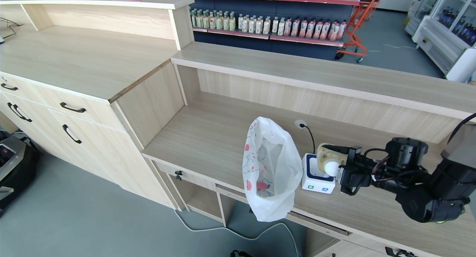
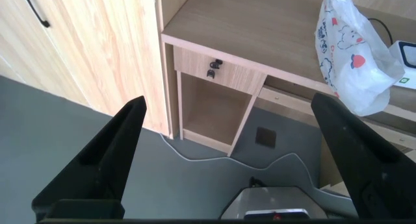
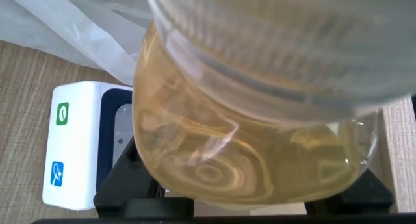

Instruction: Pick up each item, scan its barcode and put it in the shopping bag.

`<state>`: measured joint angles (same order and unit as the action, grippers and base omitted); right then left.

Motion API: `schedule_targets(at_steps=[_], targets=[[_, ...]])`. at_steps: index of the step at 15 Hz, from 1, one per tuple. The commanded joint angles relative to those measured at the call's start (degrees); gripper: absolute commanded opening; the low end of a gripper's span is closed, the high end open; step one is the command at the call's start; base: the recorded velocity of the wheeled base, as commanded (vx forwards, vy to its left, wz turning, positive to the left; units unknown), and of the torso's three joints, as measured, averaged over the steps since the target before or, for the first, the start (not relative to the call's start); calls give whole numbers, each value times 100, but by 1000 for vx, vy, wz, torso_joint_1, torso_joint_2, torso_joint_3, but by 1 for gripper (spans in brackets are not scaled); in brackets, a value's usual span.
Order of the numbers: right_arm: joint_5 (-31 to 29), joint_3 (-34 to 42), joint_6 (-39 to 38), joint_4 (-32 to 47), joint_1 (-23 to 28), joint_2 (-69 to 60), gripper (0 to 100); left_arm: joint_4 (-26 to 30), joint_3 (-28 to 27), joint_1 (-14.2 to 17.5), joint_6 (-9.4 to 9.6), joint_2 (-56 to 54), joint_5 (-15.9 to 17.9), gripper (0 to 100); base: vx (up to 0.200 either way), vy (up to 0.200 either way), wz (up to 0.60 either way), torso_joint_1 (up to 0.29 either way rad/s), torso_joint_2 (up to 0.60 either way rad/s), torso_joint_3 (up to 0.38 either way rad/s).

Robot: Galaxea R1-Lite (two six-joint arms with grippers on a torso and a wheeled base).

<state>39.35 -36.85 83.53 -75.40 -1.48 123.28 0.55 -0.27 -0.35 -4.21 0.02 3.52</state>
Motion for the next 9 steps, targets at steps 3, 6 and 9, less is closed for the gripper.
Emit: schedule_targets(at_steps=[3,6,9], targets=[[2,-112,-12,-142,-55,222,0,-2,0,0,-1,-2,-1,100,0,0,0,0,0,0],[2,-138,-39,-335,-143,363,0,7,0,0,-1,-2,-1,100,0,0,0,0,0,0],[2,-156,-39,-361,-178,469,0,-2,0,0,-1,-2,-1,100,0,0,0,0,0,0]])
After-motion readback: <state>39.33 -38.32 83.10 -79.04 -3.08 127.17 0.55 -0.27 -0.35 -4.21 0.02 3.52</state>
